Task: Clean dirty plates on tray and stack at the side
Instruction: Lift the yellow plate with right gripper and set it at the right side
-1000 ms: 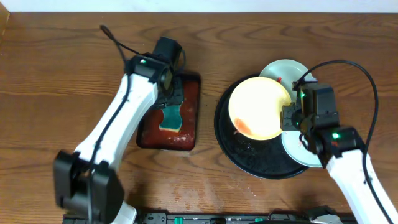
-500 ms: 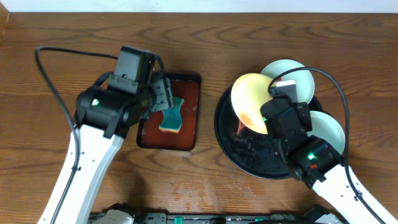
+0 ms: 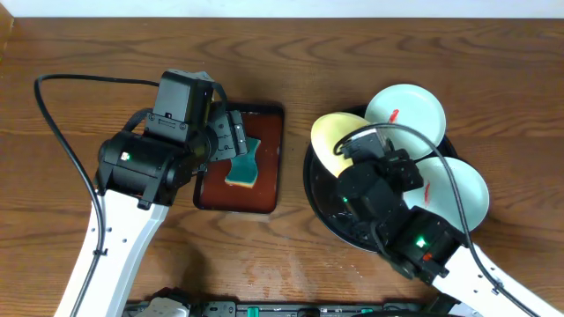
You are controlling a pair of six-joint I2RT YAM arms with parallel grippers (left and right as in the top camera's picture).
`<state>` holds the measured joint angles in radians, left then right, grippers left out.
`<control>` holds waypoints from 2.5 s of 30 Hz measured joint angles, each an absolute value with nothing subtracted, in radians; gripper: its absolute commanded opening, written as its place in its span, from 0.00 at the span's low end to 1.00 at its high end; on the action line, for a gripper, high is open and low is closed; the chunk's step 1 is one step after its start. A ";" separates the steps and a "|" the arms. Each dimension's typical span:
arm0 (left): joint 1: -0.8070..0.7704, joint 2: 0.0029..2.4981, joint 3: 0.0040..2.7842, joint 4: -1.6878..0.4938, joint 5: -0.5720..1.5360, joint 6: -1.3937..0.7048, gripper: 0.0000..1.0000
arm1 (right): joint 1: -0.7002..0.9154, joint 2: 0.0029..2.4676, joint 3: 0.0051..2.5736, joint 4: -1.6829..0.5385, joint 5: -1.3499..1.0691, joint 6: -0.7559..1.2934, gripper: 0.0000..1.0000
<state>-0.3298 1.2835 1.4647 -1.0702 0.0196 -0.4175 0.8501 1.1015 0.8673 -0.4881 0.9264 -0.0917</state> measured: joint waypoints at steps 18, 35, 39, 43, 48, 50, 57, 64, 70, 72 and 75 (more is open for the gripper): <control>-0.330 1.283 1.465 -1.071 0.020 -0.418 0.84 | 0.914 1.102 0.867 -0.464 1.011 -0.244 0.01; -0.330 1.283 1.465 -1.070 0.020 -0.418 0.84 | 0.914 1.102 0.867 -0.458 1.030 -0.247 0.01; -0.330 1.283 1.465 -1.071 0.020 -0.418 0.84 | 0.914 1.102 0.867 -0.455 1.067 -0.246 0.01; -0.330 1.283 1.465 -1.071 0.020 -0.418 0.84 | 0.914 1.102 0.867 -0.451 1.097 -0.245 0.01; -0.330 1.283 1.465 -1.070 0.020 -0.418 0.84 | 0.930 1.102 0.867 -0.451 1.114 -0.248 0.01; -0.330 1.283 1.465 -1.071 0.020 -0.418 0.84 | 0.966 1.102 0.867 -0.451 1.119 -0.260 0.01; -0.330 1.283 1.465 -1.071 0.020 -0.418 0.84 | 1.013 1.114 0.867 -0.444 1.154 -0.289 0.01; -0.330 1.283 1.465 -1.070 0.020 -0.418 0.84 | 1.005 1.142 0.867 -0.455 1.168 -0.213 0.01; -0.330 1.283 1.465 -1.071 0.020 -0.418 0.84 | 0.858 1.145 0.867 -0.521 0.910 0.083 0.01; -0.330 1.283 1.465 -1.071 0.020 -0.418 0.84 | 0.761 1.146 0.867 -0.525 0.727 0.155 0.01; -0.330 1.283 1.465 -1.071 0.020 -0.418 0.84 | 0.604 1.145 0.867 -0.525 0.455 0.213 0.01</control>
<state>-0.3298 1.2835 1.4647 -1.0710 0.0200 -0.4179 0.6044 1.1454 0.8673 -0.5255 0.4545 0.2134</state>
